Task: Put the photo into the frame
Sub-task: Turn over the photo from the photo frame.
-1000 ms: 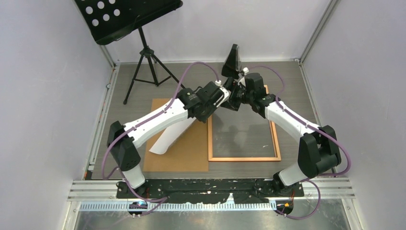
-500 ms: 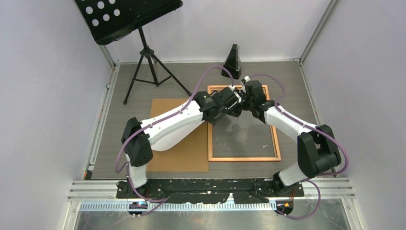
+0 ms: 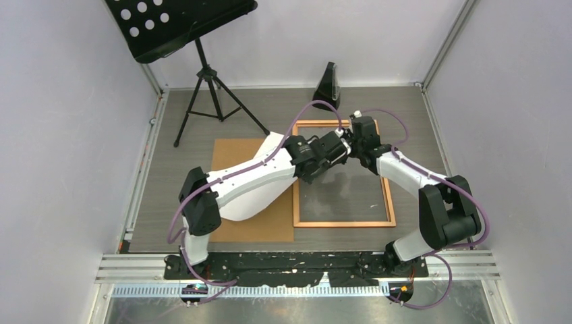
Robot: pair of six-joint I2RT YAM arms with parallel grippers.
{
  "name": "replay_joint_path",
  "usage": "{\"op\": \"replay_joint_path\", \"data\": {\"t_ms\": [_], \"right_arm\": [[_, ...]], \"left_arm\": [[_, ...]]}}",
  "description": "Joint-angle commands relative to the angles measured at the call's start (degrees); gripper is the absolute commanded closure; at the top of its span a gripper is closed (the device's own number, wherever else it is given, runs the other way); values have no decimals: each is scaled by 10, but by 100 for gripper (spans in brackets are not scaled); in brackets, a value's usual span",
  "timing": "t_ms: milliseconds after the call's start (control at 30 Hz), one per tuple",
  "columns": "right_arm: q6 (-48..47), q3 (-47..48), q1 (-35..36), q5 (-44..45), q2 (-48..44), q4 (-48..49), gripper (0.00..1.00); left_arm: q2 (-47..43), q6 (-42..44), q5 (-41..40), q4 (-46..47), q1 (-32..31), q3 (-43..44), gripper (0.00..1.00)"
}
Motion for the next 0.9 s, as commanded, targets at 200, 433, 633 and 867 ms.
{"op": "replay_joint_path", "data": {"t_ms": [200, 433, 633, 867], "right_arm": [[-8, 2, -25, 27, -30, 23, 94], [-50, 21, -59, 26, -39, -6, 95], [-102, 43, -108, 16, -55, -58, 95], [-167, 75, -148, -13, -48, -121, 95]], "left_arm": [[-18, 7, 1, -9, -24, 40, 48], [-69, 20, 25, -10, -32, 44, 41], [-127, 43, 59, -7, -31, 42, 37], [-164, 56, 89, -7, -31, 45, 34]]}}
